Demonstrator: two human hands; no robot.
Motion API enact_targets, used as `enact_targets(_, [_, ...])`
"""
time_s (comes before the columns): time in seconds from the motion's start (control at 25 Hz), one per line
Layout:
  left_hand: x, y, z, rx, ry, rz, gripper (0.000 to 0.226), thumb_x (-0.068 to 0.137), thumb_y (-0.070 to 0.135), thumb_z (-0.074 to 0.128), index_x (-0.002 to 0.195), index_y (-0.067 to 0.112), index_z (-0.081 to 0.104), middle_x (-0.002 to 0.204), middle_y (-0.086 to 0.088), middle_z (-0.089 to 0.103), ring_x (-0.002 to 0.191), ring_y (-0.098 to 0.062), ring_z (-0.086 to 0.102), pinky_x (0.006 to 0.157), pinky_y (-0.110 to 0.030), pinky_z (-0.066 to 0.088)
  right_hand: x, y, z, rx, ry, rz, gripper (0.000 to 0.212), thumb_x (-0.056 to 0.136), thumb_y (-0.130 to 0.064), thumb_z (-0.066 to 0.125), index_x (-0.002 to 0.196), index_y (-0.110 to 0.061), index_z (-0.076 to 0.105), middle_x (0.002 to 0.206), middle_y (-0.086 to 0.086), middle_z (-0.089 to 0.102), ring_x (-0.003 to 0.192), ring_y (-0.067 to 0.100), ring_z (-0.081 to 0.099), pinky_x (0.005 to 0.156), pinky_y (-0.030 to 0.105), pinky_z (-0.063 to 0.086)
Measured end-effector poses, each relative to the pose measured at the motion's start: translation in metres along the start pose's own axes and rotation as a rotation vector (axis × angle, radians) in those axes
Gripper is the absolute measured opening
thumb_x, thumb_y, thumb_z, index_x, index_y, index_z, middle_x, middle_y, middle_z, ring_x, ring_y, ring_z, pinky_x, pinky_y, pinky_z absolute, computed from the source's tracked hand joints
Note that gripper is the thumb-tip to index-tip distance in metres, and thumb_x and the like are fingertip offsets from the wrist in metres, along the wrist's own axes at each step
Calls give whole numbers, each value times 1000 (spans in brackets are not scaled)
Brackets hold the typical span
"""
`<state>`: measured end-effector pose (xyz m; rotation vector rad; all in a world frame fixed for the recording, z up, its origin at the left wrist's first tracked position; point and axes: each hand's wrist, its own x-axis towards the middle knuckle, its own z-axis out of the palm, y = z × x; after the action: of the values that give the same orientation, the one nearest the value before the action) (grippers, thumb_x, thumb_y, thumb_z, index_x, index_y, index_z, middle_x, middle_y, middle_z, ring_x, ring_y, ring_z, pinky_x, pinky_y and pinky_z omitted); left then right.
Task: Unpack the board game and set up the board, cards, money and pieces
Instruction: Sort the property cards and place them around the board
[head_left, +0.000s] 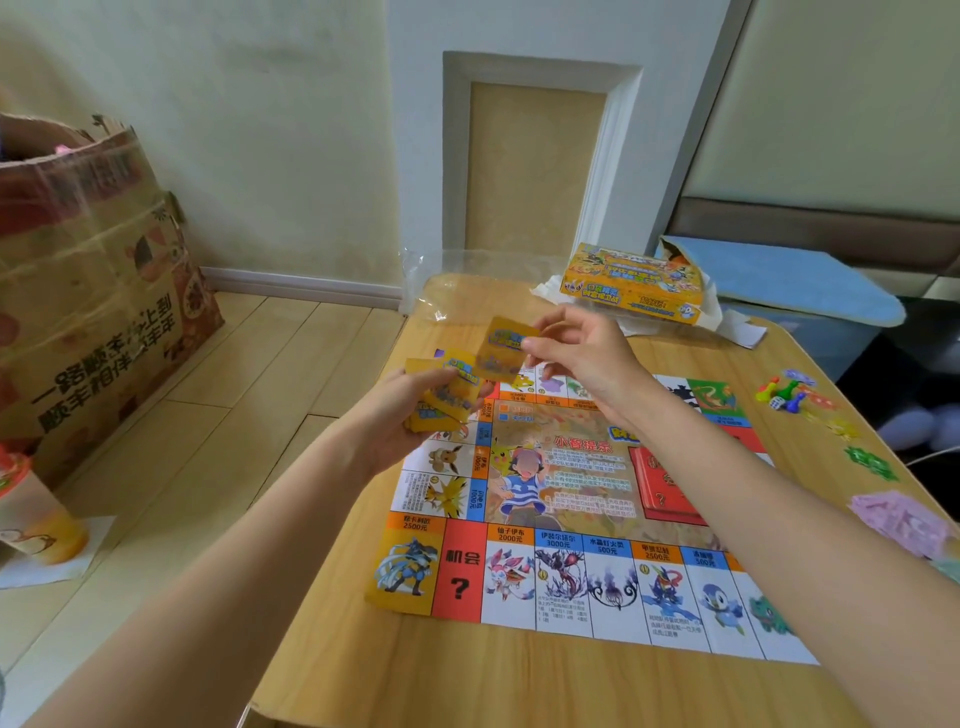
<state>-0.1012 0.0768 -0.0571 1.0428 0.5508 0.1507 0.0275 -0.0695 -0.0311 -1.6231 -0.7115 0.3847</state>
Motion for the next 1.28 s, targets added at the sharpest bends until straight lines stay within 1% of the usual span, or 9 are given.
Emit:
enact_targets(0.08, [0,-5,9,-48,-49,-39,32,92,11,52,121,-2,49,104,-21,68,81,-24,70,65,-30,59,-7,2,-4,-321,28,-261,23,77,1,70,70,-18,60,76,2,63,61,3,56,57,18,48])
enact_targets(0.16, [2,-7,13,-81,-27,-36,33,91,14,56,119,-3,53,106,-20,68,79,-23,70,69,-30,58,-18,10,-4,-575,-88,-449,22,75,3,71,67,-17,63,85,0,61,68,7,56,59,25,48])
enact_targets(0.28, [1,-13,18,-30,6,10,21,86,10,62,103,-1,58,87,-15,71,67,-20,70,62,-29,58,-26,20,-9,-750,-163,-552,14,74,1,72,71,-11,66,97,-1,57,74,13,53,57,22,44])
enact_targets(0.4, [-1,-21,18,65,33,47,24,82,7,65,104,-2,59,88,-15,69,71,-23,68,75,-34,55,-30,18,-14,-830,-196,-638,13,74,0,72,72,-12,66,103,4,57,83,12,50,65,13,35])
enact_targets(0.6, [-8,-17,19,327,60,107,18,81,3,66,98,-2,59,93,-18,69,71,-25,68,61,-32,52,-34,13,-11,-789,-176,-421,15,83,-1,60,86,-13,68,118,1,48,105,13,45,90,26,39])
enact_targets(0.84, [-13,-9,22,579,18,235,6,86,2,61,83,7,61,84,-14,66,69,-24,61,54,-25,50,-28,-3,6,-747,-154,-158,39,85,-13,65,122,-13,52,117,1,56,86,14,53,79,27,45])
enact_targets(1.0, [-3,-13,35,437,72,291,7,86,1,61,84,8,62,83,-13,66,70,-24,63,62,-31,53,-32,6,2,-130,-62,233,22,84,-6,67,103,-7,57,96,6,62,67,10,55,56,19,47])
enact_targets(1.12, [11,-17,56,395,1,283,6,86,-2,59,85,3,62,74,-9,69,64,-19,64,52,-22,50,-10,13,-33,115,253,267,23,82,3,64,105,5,59,82,8,60,60,12,50,49,18,41])
enact_targets(1.28, [38,-12,76,267,25,227,6,86,-3,58,89,2,62,76,-9,70,57,-12,67,49,-20,52,30,32,-110,-263,503,305,34,79,0,70,111,-4,57,99,9,59,59,12,51,55,21,45])
